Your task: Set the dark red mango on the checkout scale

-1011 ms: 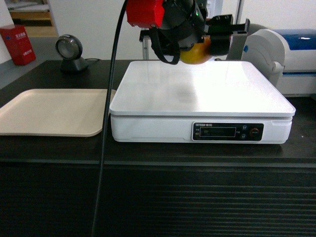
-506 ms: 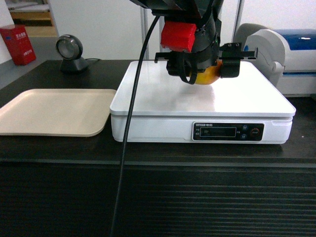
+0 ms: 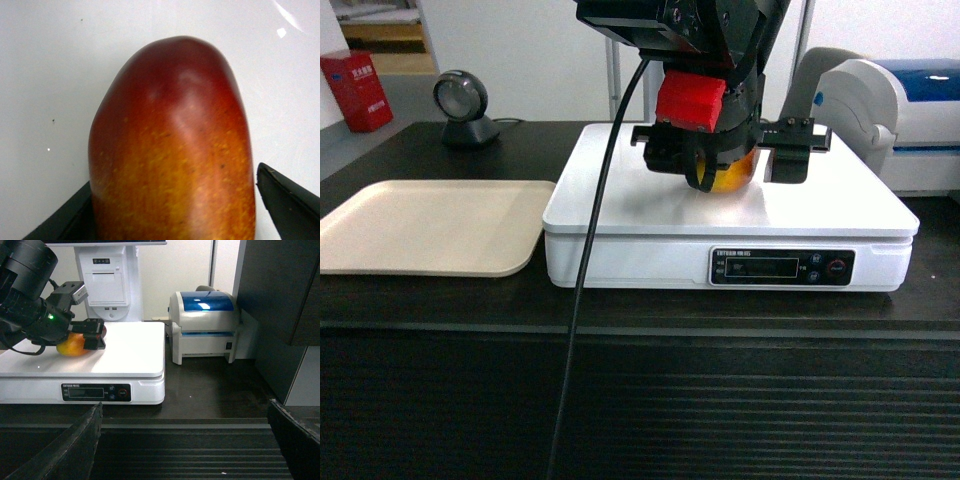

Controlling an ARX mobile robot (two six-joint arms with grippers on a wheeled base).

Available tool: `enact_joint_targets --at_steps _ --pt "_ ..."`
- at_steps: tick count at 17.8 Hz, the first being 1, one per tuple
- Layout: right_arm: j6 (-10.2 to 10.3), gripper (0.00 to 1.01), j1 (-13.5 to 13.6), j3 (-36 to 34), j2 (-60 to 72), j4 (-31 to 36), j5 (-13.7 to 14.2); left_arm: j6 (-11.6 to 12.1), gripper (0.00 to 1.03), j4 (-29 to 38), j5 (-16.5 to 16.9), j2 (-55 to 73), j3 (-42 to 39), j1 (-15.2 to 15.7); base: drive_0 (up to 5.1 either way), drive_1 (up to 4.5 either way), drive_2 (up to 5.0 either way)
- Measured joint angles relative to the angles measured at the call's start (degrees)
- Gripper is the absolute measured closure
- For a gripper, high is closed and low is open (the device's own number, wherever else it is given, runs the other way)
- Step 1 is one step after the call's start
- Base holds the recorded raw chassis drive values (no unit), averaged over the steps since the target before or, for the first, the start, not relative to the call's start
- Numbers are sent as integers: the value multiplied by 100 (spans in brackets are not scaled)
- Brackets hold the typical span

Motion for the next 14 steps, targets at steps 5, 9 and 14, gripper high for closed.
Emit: enact_joint_targets --at_steps 5,9,14 --pt "0 3 0 0 0 0 0 168 5 348 2 -299 -240 4 0 0 0" --pt "0 3 0 0 0 0 0 479 5 931 0 -1152 -581 4 0 0 0" --pt "0 3 0 0 0 0 0 1209 5 2592 297 -3005 -2649 219 0 0 0"
